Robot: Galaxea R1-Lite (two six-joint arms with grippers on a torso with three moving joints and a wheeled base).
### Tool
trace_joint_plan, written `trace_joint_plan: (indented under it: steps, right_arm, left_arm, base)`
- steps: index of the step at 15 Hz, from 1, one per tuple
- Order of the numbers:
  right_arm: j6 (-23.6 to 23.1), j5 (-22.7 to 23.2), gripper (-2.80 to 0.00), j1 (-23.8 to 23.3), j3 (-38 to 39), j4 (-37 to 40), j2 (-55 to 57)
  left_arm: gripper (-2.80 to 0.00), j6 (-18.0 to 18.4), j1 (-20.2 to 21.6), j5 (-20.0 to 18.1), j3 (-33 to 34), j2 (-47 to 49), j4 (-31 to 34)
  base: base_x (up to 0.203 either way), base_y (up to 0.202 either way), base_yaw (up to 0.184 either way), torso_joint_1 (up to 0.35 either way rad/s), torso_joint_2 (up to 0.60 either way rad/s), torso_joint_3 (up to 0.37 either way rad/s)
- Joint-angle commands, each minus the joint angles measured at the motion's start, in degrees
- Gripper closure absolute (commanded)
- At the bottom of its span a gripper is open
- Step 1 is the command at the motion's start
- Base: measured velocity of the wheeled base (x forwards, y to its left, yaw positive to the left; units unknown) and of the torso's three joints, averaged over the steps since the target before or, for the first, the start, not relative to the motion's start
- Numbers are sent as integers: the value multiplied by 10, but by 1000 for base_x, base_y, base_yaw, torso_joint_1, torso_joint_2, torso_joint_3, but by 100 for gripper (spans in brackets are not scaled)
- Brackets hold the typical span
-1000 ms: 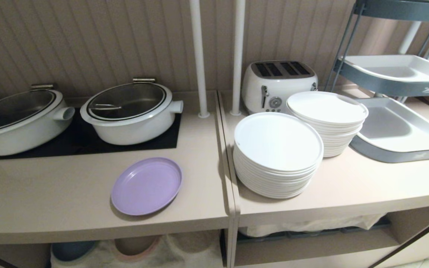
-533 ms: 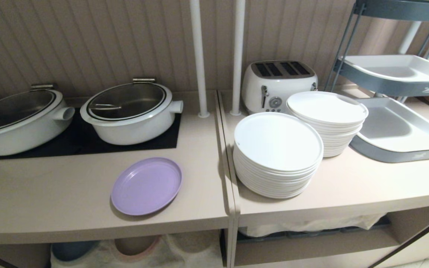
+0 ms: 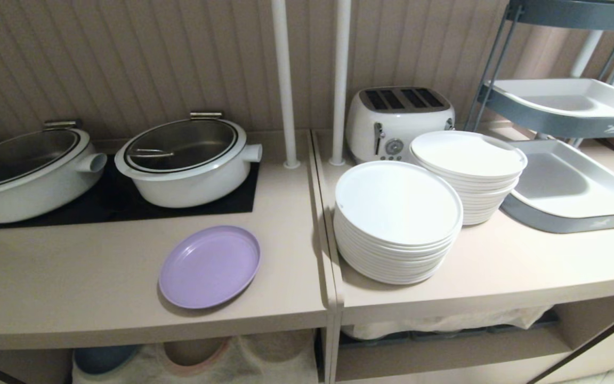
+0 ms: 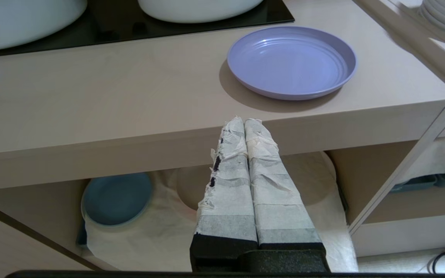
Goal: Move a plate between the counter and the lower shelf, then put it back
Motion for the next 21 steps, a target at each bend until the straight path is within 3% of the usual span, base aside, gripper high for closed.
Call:
trace_joint_plan:
  steps: [1, 21]
  right_arm:
    - [0, 0, 0, 1, 0, 0, 0]
    - [1, 0, 0, 1, 0, -1, 0]
  left_arm:
    - [0, 0, 0, 0, 0, -1, 0]
    - [0, -1, 0, 0, 0, -1, -1]
  base:
    - [0, 0, 0, 0, 0, 0]
    - [0, 0, 0, 0, 0, 0]
